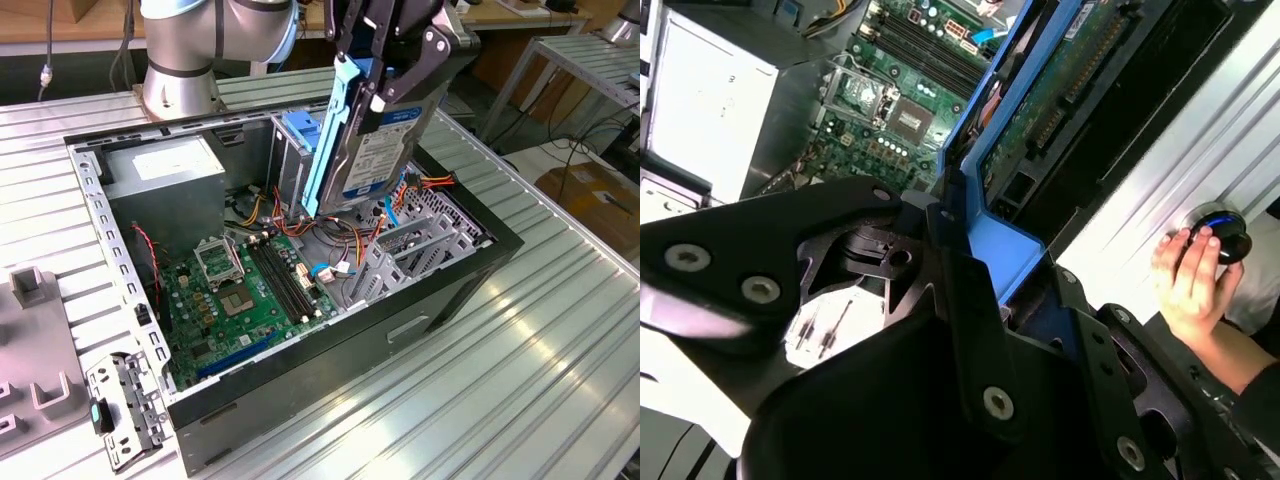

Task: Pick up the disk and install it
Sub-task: 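Insert the disk into the insertion slot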

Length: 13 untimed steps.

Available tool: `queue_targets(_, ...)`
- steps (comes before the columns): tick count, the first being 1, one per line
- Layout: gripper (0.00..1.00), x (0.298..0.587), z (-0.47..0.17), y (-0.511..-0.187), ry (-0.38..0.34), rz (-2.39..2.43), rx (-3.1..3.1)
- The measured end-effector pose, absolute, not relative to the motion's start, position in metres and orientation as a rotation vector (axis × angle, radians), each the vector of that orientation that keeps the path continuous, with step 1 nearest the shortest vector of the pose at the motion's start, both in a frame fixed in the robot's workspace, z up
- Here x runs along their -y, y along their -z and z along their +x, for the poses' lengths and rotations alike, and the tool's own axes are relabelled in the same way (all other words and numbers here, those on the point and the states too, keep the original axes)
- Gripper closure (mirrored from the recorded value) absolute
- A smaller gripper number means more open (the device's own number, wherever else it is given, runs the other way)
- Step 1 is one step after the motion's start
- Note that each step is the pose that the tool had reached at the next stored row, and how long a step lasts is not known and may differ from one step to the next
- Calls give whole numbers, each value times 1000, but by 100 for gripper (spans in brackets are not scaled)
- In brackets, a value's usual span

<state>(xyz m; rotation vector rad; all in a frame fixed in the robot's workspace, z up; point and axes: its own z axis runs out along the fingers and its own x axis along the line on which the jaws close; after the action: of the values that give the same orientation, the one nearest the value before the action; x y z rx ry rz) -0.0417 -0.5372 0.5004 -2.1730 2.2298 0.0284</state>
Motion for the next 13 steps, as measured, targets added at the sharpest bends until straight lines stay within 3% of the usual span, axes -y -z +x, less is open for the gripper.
queue_targets(13, 63, 551, -1, -490, -18, -2177, -2234)
